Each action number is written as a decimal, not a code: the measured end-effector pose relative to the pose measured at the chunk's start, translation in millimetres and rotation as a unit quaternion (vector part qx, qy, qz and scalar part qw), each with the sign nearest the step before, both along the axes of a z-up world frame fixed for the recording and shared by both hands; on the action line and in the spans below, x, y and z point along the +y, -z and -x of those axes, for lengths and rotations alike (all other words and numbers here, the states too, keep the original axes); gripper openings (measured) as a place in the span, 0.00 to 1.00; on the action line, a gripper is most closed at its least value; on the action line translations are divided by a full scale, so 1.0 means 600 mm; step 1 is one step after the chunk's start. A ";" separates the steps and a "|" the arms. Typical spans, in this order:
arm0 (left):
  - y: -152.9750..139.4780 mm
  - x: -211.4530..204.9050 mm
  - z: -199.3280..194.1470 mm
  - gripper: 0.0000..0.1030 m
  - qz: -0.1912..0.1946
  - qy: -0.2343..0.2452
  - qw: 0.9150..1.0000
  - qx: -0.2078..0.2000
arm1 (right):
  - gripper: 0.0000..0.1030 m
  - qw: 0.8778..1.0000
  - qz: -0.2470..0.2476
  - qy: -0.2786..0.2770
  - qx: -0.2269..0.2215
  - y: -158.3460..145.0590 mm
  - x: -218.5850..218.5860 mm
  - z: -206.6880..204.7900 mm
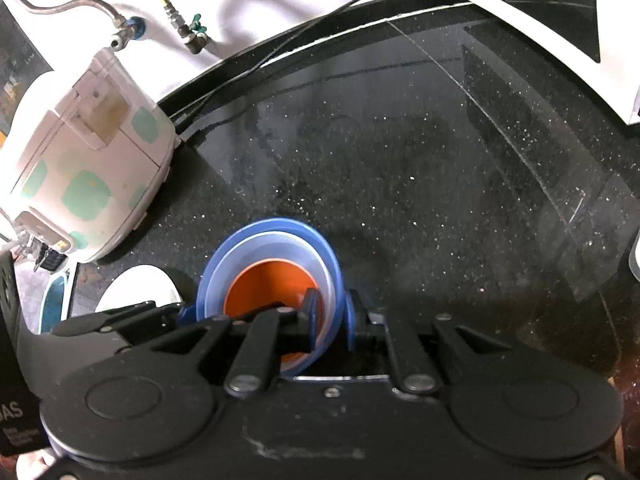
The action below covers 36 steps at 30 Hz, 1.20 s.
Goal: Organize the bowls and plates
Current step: 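Carry the nested bowl stack with the right gripper onto the plates on the tray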
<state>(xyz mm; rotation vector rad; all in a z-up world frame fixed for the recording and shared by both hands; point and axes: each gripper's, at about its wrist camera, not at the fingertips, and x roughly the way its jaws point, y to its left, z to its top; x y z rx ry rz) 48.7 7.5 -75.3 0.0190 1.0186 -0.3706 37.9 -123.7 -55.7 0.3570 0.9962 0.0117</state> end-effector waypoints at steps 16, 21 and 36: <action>-0.051 0.088 0.043 0.36 0.002 -0.030 0.999 -0.013 | 0.13 0.999 0.007 -0.036 -0.025 -0.055 0.074 0.023; -0.064 0.131 0.061 0.36 -0.004 -0.043 0.999 -0.017 | 0.13 0.998 -0.002 -0.051 -0.024 -0.064 0.111 0.032; -0.062 0.237 0.090 0.36 -0.017 -0.068 0.998 0.004 | 0.13 0.996 -0.011 -0.092 0.002 -0.057 0.224 0.043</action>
